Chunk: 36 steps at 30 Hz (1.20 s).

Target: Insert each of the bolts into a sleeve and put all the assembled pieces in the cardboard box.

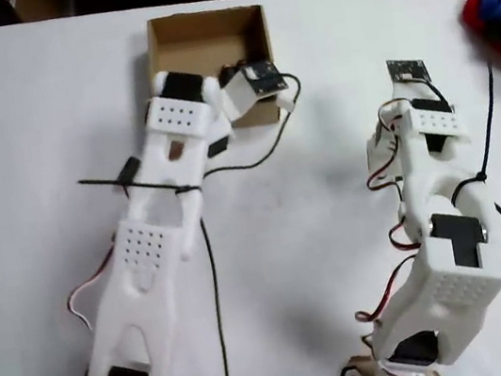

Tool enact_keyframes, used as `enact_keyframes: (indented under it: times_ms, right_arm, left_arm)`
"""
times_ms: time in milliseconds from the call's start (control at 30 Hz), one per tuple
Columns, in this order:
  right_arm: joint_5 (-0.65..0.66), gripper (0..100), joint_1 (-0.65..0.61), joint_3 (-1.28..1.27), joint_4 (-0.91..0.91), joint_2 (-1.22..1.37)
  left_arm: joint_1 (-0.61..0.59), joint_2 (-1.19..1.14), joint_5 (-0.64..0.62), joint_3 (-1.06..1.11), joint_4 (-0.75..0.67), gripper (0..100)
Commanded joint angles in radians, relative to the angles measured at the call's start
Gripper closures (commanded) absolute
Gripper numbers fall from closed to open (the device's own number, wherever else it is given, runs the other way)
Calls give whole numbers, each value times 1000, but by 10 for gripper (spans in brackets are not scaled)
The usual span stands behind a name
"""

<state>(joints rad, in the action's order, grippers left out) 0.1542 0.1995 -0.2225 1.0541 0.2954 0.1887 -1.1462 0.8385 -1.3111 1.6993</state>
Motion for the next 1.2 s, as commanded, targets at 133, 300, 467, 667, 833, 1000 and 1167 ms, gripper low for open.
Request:
enact_keyframes:
  times_ms: [133, 300, 467, 667, 833, 1000, 1167]
  right_arm:
    - [-8, 928, 12, 2, -13, -65]
    - [-8, 928, 12, 2, -13, -65]
    - [-8, 928, 12, 2, -13, -65]
    - [-8, 928, 12, 2, -13, -65]
    - [-8, 928, 12, 2, -13, -65]
    - [-8, 928, 12, 2, -13, -65]
    - [-8, 928, 12, 2, -13, -65]
  left_arm:
    - [-40, -48, 8, -41, -37, 862]
    - [-46, -77, 8, -41, -64, 871]
    - [-38, -100, 41, -36, -60, 872]
    - [-72, -110, 34, -42, -86, 871]
    - [-104, -109, 31, -104, -91, 871]
    - [-106, -104, 31, -124, -87, 872]
    - [-107, -100, 18, -124, -84, 872]
